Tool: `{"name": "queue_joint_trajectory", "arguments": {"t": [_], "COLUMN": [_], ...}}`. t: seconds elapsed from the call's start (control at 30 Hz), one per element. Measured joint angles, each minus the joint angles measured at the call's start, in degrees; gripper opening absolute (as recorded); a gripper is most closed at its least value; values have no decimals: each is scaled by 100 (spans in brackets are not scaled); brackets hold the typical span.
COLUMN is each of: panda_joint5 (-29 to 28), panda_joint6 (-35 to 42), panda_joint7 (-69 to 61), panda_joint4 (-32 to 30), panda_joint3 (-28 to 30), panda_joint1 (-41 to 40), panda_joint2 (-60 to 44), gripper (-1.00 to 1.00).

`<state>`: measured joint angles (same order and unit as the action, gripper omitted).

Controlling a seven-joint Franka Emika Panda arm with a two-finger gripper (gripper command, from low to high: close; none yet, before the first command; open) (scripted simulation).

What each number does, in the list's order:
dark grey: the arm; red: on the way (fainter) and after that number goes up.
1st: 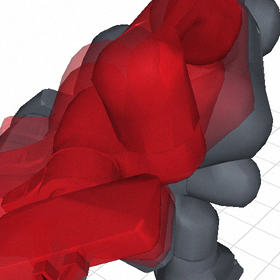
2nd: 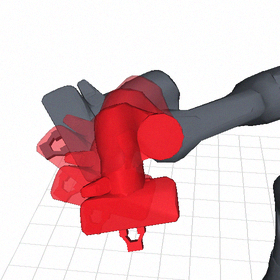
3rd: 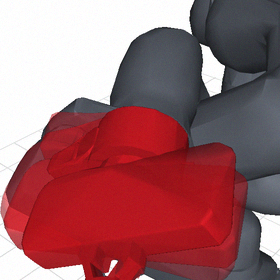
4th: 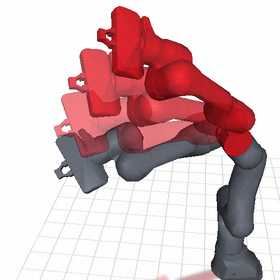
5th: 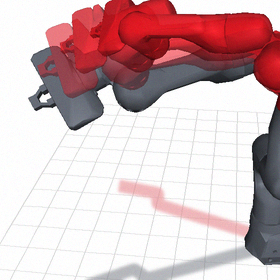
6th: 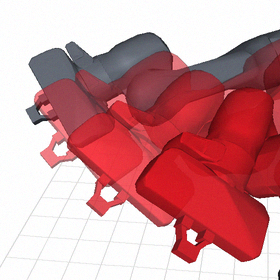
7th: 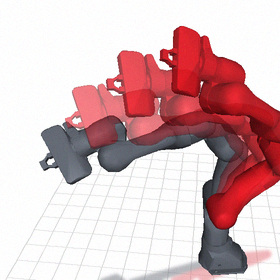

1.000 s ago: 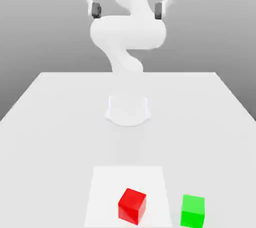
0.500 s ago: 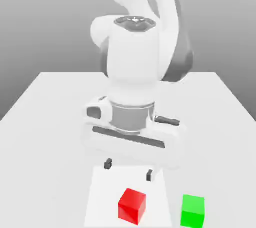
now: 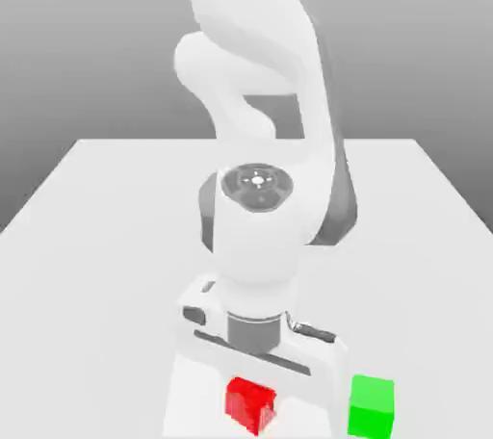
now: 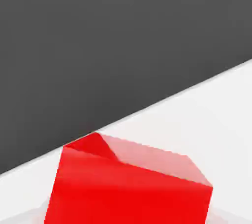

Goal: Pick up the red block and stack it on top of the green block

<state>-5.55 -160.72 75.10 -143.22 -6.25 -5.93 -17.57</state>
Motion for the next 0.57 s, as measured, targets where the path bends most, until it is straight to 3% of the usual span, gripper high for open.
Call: {"name": "queue_joint_trajectory", "arguments": {"t": [0.1,0.27,0.43,0.47,0.57], "panda_joint5": [190,113,-382,-463,-463], "panda_joint6": [493,1152,631,509,509], "panda_joint7": [-159,-896,-775,-721,-721], "panda_joint4": [-85,289,453,463,463], "panda_joint3": [-117,-856,-815,-758,-758], "panda_joint1": [-52,472,817,867,867], "panda_joint2": [578,836,113,-24,-24], "gripper": [-100,-100,-100,100,100]}}
